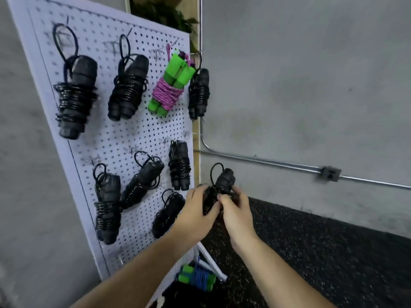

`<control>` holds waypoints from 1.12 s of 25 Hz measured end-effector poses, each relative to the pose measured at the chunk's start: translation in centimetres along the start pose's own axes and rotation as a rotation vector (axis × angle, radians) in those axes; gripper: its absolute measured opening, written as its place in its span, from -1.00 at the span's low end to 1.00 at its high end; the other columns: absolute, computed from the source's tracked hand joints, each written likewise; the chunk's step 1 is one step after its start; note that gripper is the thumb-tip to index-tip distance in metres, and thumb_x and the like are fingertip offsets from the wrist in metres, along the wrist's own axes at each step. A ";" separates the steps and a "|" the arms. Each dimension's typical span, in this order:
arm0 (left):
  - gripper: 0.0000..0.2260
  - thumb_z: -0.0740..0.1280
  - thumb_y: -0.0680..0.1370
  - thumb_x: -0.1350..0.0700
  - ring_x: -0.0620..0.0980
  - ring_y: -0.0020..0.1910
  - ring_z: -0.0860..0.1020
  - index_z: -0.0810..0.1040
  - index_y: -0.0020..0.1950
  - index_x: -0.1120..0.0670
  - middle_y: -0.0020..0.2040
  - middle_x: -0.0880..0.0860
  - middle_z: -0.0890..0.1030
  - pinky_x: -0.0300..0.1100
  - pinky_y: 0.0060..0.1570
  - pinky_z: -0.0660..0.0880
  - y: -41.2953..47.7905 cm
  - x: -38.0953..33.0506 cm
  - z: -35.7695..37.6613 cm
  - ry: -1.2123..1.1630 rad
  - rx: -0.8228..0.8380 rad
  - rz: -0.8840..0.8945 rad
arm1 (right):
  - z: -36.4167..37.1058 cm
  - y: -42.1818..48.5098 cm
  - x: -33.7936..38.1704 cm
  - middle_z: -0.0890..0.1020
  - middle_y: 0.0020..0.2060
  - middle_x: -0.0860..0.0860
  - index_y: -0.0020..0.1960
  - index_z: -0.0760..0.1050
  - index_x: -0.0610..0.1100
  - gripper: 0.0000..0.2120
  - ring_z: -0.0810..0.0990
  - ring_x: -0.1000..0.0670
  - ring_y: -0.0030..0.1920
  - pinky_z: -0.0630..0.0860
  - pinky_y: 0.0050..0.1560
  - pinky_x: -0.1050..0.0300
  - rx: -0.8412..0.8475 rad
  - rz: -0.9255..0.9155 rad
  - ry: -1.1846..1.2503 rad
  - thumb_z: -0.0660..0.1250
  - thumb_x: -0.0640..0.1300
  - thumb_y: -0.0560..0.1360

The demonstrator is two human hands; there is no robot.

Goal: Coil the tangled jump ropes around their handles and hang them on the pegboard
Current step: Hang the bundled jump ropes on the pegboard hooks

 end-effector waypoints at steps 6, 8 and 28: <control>-0.59 0.20 0.68 0.03 -0.17 0.39 0.33 0.31 0.54 -0.12 0.41 -0.12 0.41 -0.07 0.42 0.38 6.7 -3.2 -1.9 0.161 -0.113 0.122 | 3.4 6.8 5.3 0.66 0.08 0.07 0.31 0.49 0.08 -0.67 0.63 0.13 0.05 0.56 0.19 0.11 0.010 -0.128 0.064 0.35 -0.13 0.57; -0.58 0.20 0.66 0.05 -0.08 0.39 0.35 0.32 0.53 -0.09 0.39 -0.06 0.45 0.00 0.40 0.40 9.1 -3.3 -2.5 0.199 -0.147 0.122 | 4.8 9.1 6.5 0.64 0.13 0.06 0.39 0.44 0.05 -0.62 0.62 0.13 0.10 0.53 0.21 0.13 0.042 -0.164 0.033 0.33 -0.11 0.58; -0.45 0.13 0.67 0.19 -0.03 0.61 0.10 0.07 0.65 0.11 0.64 0.05 0.14 -0.11 0.59 0.05 6.2 1.9 0.5 0.428 0.130 0.144 | 4.3 6.3 0.2 0.50 0.34 -0.07 0.51 0.36 -0.07 -0.55 0.48 0.00 0.29 0.31 0.35 0.31 0.309 -0.593 -0.801 0.18 -0.21 0.63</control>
Point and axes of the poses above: each hand's wrist, its own y-axis towards the middle knuckle, its own z-axis out of the palm, x = y × z, the point moved 7 cm from there along y, towards the middle knuckle
